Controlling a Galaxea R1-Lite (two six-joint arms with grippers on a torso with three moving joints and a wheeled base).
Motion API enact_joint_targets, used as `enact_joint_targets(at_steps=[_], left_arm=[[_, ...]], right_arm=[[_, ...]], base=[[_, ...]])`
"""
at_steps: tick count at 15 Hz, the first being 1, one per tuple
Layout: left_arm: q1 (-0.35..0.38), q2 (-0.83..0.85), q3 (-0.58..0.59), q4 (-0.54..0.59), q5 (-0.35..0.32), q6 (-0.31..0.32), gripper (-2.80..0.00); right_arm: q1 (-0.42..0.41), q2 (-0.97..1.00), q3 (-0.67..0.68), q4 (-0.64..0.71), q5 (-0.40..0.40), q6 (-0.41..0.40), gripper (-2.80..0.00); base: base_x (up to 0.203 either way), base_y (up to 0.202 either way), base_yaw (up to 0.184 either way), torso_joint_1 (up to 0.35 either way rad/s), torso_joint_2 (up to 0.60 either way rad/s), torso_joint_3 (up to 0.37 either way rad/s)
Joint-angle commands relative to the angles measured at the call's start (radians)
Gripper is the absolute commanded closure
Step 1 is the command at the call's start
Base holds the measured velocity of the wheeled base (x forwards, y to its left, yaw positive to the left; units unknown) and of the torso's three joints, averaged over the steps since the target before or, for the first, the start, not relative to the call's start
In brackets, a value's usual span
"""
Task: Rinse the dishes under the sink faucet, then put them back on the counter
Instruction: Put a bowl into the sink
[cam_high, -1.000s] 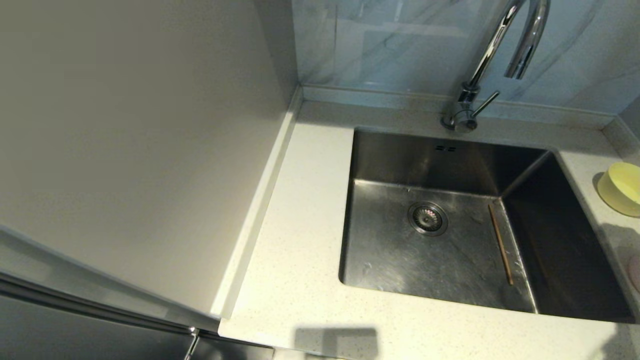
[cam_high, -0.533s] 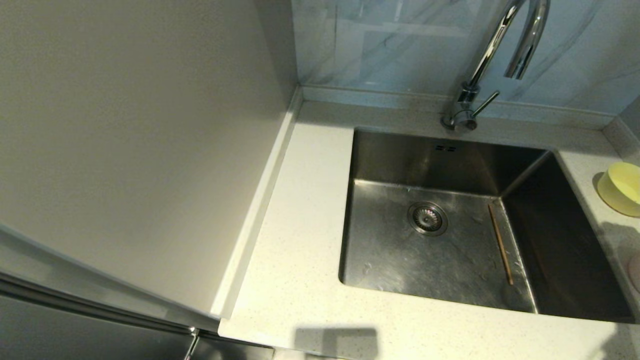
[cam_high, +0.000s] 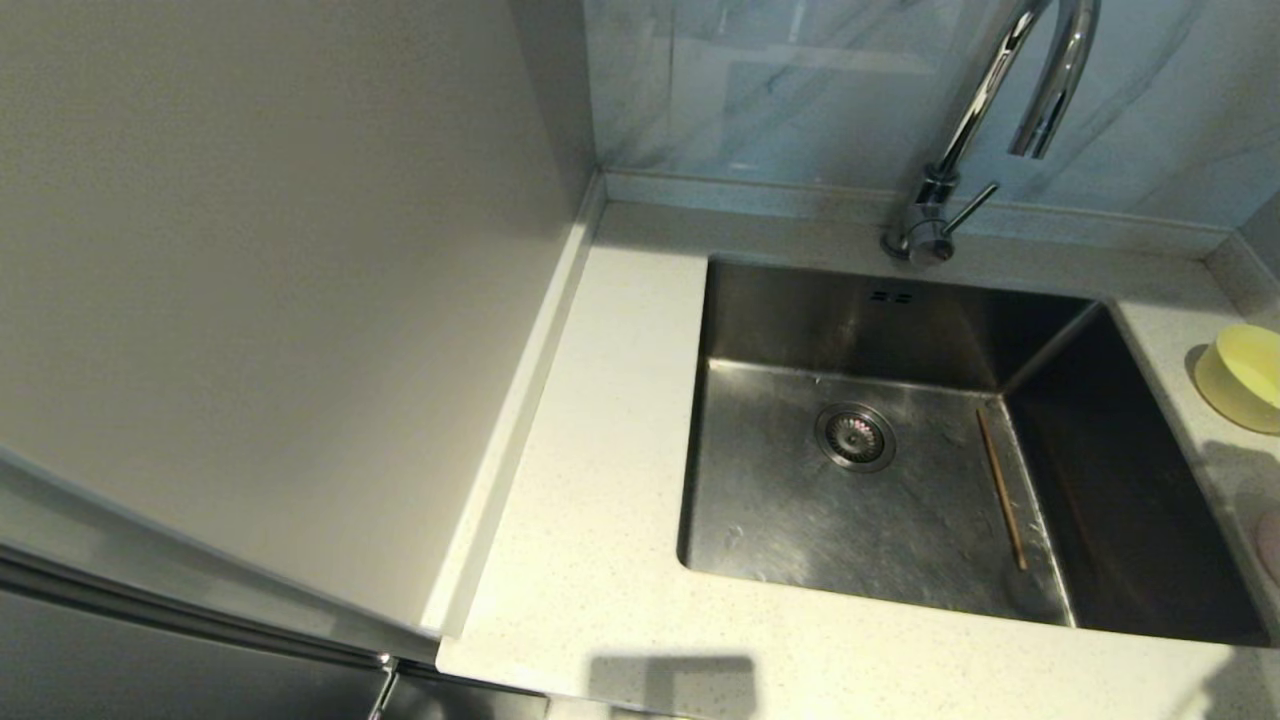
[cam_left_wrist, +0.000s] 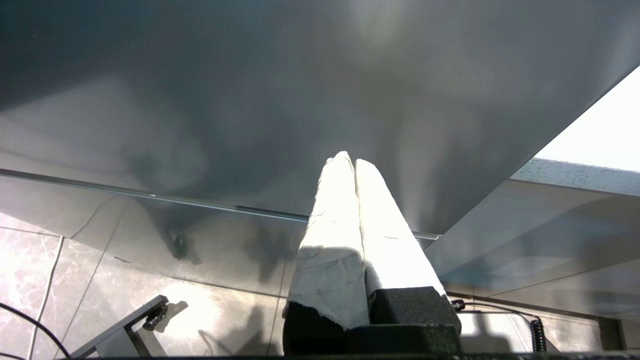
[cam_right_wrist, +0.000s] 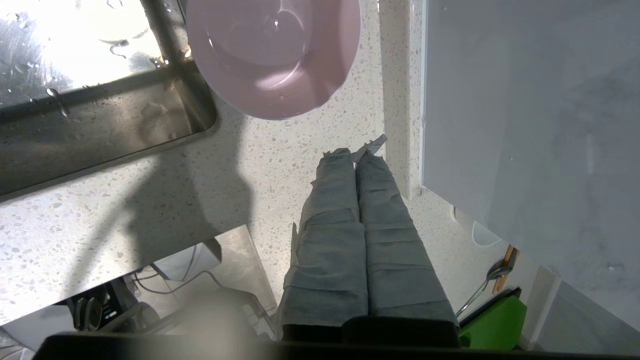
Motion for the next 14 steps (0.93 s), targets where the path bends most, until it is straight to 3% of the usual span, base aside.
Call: enact_joint_targets(at_steps=[1, 14], left_arm=[[0.0, -0.003, 0.0, -0.001, 0.0, 0.0, 0.0], [0.0, -0.003, 0.0, -0.001, 0.0, 0.0, 0.0]], right_arm=[[0.001, 0.005, 0.002, 0.005, -0.001, -0.001, 0.0], [0.004, 0.008, 0.001, 0.004, -0.01, -0.01, 0.0]], base=[[0.0, 0.0, 0.0, 0.0, 0.0, 0.0], [0.0, 0.0, 0.0, 0.0, 0.0, 0.0]])
